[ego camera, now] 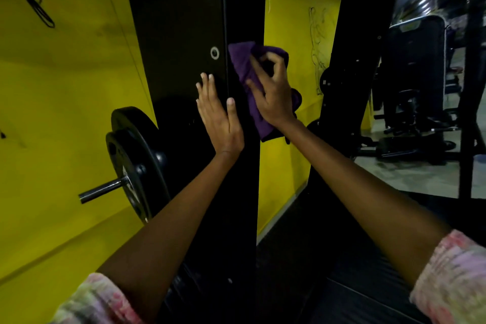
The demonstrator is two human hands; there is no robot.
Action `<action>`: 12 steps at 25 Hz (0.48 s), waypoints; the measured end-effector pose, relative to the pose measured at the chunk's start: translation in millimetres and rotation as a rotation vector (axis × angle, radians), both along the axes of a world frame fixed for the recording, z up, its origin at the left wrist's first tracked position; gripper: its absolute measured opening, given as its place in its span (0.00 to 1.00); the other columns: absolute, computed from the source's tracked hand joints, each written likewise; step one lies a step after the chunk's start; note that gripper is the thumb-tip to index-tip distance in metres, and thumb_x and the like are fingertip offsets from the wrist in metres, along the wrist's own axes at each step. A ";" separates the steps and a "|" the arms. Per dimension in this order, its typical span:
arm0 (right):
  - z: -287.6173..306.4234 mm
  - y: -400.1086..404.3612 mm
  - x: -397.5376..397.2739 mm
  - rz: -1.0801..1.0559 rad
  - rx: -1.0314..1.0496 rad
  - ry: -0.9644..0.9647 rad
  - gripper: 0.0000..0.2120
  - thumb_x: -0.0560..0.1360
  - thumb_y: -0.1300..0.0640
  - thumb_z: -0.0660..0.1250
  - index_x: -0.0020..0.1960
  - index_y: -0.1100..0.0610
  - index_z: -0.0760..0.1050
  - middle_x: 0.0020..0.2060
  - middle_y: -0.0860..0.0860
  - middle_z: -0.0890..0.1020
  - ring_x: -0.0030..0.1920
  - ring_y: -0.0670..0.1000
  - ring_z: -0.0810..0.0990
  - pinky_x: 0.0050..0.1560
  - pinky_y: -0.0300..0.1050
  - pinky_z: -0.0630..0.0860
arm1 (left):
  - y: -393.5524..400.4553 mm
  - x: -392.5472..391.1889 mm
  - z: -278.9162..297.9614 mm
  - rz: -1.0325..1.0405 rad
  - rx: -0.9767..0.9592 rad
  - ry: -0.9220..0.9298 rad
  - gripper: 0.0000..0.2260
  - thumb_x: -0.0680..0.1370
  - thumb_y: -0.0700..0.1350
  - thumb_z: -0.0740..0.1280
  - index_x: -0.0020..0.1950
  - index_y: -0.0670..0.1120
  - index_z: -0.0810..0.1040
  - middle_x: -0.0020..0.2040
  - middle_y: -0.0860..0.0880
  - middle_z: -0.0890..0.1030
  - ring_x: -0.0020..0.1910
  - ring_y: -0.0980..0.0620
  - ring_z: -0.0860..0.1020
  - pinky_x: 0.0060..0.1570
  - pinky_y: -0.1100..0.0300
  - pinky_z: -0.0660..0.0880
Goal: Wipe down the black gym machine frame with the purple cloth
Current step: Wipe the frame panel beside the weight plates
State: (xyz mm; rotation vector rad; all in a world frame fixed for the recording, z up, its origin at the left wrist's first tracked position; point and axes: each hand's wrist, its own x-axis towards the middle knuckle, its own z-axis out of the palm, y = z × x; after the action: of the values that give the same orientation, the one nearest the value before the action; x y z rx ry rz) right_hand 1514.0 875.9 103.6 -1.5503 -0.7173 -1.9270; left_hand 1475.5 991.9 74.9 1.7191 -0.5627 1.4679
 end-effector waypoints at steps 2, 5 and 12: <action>32.5 -0.7 0.3 0.066 0.218 0.105 0.20 0.78 0.52 0.61 0.66 0.61 0.73 0.56 0.64 0.72 0.56 0.58 0.74 0.49 0.45 0.77 | -0.1 0.7 -2.0 0.007 0.009 -0.017 0.35 0.79 0.64 0.44 0.76 0.40 0.57 0.77 0.39 0.57 0.76 0.47 0.51 0.73 0.42 0.51; 46.6 17.6 -14.9 0.111 0.355 0.054 0.21 0.77 0.51 0.60 0.66 0.61 0.74 0.56 0.64 0.72 0.56 0.55 0.71 0.51 0.47 0.76 | 1.0 2.2 -3.0 0.002 0.029 -0.045 0.38 0.78 0.67 0.45 0.76 0.39 0.56 0.76 0.38 0.57 0.76 0.45 0.51 0.73 0.39 0.51; 17.3 8.7 0.4 -0.056 0.181 -0.002 0.20 0.79 0.45 0.57 0.66 0.54 0.71 0.60 0.57 0.69 0.55 0.53 0.67 0.54 0.47 0.69 | 0.8 0.0 -2.6 0.021 0.053 -0.054 0.43 0.75 0.71 0.45 0.75 0.37 0.56 0.76 0.36 0.56 0.76 0.42 0.51 0.72 0.38 0.51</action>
State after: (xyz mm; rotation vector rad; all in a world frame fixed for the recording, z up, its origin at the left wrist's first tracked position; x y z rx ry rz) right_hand 1514.4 884.6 121.0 -1.4707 -0.4897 -1.9751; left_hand 1475.5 992.6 72.3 1.7352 -0.6184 1.5301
